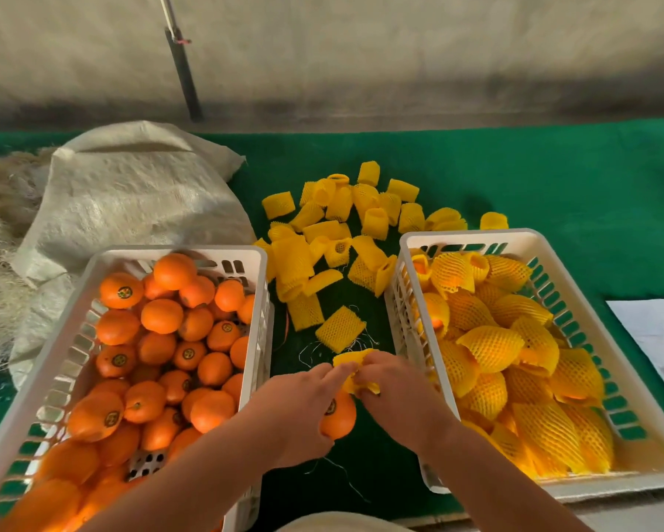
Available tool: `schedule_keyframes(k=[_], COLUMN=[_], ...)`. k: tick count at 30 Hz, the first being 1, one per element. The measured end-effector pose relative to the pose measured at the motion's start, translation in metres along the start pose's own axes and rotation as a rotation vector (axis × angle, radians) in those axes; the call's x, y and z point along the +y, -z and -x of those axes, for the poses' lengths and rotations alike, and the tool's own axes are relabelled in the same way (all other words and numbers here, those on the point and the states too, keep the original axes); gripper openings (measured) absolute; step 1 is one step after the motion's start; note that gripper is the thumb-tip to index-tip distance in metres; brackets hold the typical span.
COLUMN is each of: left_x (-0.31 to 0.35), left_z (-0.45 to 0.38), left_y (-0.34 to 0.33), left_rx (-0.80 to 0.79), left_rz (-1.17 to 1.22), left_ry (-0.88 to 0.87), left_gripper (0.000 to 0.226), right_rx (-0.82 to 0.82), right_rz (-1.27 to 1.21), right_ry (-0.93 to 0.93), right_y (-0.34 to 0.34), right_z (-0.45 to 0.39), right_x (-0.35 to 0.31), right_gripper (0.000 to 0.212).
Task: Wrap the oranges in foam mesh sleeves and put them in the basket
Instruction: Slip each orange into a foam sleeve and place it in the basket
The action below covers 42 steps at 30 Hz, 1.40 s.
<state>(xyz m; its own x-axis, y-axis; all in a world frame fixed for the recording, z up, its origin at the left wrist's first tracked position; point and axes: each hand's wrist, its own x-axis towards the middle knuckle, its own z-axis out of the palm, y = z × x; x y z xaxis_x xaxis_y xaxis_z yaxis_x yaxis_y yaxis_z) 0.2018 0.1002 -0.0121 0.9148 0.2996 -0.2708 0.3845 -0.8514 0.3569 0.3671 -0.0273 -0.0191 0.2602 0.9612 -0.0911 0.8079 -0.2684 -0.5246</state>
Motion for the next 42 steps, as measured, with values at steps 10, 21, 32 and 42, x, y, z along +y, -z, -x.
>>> schedule_keyframes(k=[10,21,32,42], left_x=[0.014,0.006,-0.021,0.001], left_z=[-0.002,-0.013,-0.003,-0.007], left_y=[0.006,0.027,0.050,0.030], left_rx=[-0.085,-0.275,-0.282,0.092], left_rz=[-0.182,-0.335,0.720,1.157], left_ry=[0.030,0.097,0.468,0.632], left_gripper=[0.108,0.090,0.093,0.084], right_rx=[-0.132,-0.276,-0.258,-0.186], right_rz=[0.189,0.356,0.456,0.457], right_ry=[0.162,0.232,0.118,0.203], right_y=[0.019,0.025,0.026,0.030], right_z=[-0.004,-0.006,-0.003,-0.006], right_x=[-0.010,-0.023,-0.021,-0.037], right_gripper=[0.023,0.022,0.013,0.031])
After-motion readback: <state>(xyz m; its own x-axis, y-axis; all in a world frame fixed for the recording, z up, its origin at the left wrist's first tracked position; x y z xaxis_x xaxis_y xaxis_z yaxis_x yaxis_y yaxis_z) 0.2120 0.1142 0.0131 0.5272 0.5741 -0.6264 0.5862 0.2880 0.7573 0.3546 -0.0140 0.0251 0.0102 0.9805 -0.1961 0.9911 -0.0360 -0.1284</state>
